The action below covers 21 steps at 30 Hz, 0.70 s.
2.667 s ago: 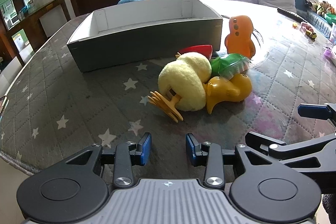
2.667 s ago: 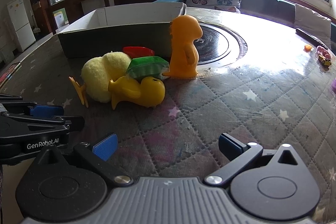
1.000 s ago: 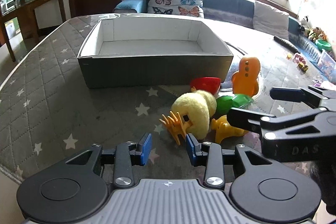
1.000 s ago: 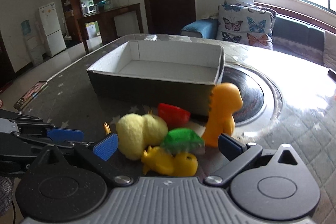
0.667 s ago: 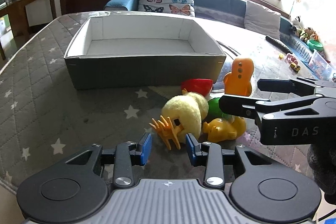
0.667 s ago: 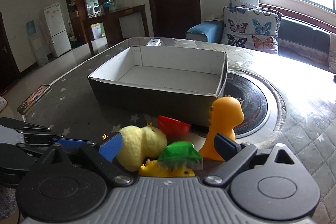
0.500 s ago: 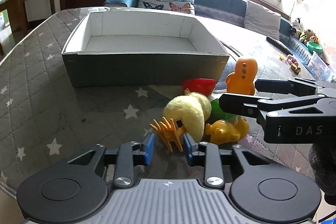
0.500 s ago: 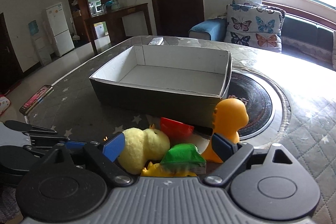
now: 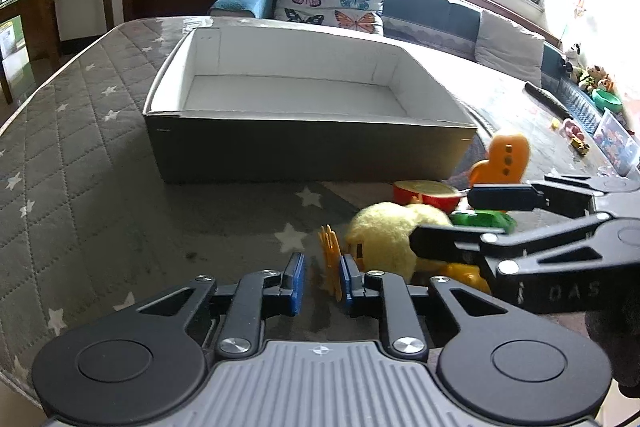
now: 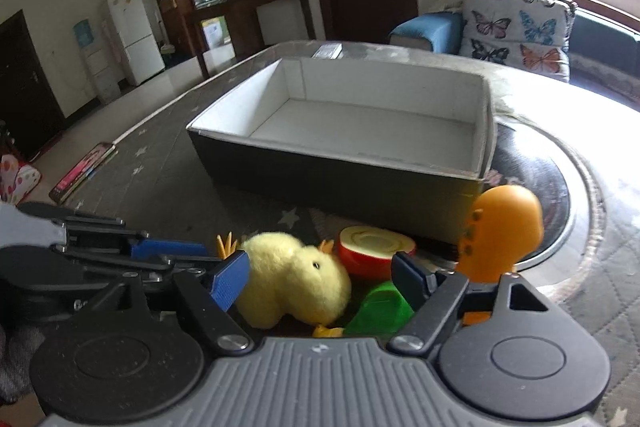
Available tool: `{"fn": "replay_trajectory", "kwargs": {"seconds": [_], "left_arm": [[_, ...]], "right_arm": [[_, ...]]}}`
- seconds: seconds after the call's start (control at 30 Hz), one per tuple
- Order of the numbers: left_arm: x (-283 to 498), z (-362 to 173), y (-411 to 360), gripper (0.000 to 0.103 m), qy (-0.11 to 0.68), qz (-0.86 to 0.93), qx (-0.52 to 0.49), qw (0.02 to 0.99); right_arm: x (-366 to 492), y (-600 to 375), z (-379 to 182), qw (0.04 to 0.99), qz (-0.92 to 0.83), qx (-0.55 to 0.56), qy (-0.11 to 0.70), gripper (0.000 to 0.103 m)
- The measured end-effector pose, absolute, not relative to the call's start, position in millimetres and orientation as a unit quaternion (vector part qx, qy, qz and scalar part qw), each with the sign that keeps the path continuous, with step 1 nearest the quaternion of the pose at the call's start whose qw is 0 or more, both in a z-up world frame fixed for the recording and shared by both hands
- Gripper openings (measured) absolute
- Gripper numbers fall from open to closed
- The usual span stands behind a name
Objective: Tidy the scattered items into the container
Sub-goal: 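Move both tools toward the yellow plush chick in the pile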
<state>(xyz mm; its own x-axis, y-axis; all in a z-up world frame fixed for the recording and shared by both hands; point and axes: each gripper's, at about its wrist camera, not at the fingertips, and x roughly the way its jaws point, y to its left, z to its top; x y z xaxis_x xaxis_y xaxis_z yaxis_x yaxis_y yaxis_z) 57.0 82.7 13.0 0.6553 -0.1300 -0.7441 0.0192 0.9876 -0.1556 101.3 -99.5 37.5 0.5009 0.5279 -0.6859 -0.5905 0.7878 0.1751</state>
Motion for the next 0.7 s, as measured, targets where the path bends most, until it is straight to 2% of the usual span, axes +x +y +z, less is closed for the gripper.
{"fn": "replay_trajectory", "kwargs": {"seconds": [0.27, 0.63, 0.7], "left_arm": [[66.2, 5.8, 97.9, 0.021, 0.416, -0.049, -0.081, 0.904], [68.0, 17.5, 103.3, 0.022, 0.396, -0.097, -0.092, 0.908], [69.1, 19.3, 102.0, 0.022, 0.394, -0.103, -0.087, 0.909]], "right_arm": [[101.5, -90.7, 30.0, 0.853, 0.342, -0.056, 0.391, 0.077], [98.4, -77.2, 25.9, 0.837, 0.369, -0.073, 0.398, 0.056], [98.5, -74.9, 24.0, 0.833, 0.372, -0.075, 0.402, 0.056]]}}
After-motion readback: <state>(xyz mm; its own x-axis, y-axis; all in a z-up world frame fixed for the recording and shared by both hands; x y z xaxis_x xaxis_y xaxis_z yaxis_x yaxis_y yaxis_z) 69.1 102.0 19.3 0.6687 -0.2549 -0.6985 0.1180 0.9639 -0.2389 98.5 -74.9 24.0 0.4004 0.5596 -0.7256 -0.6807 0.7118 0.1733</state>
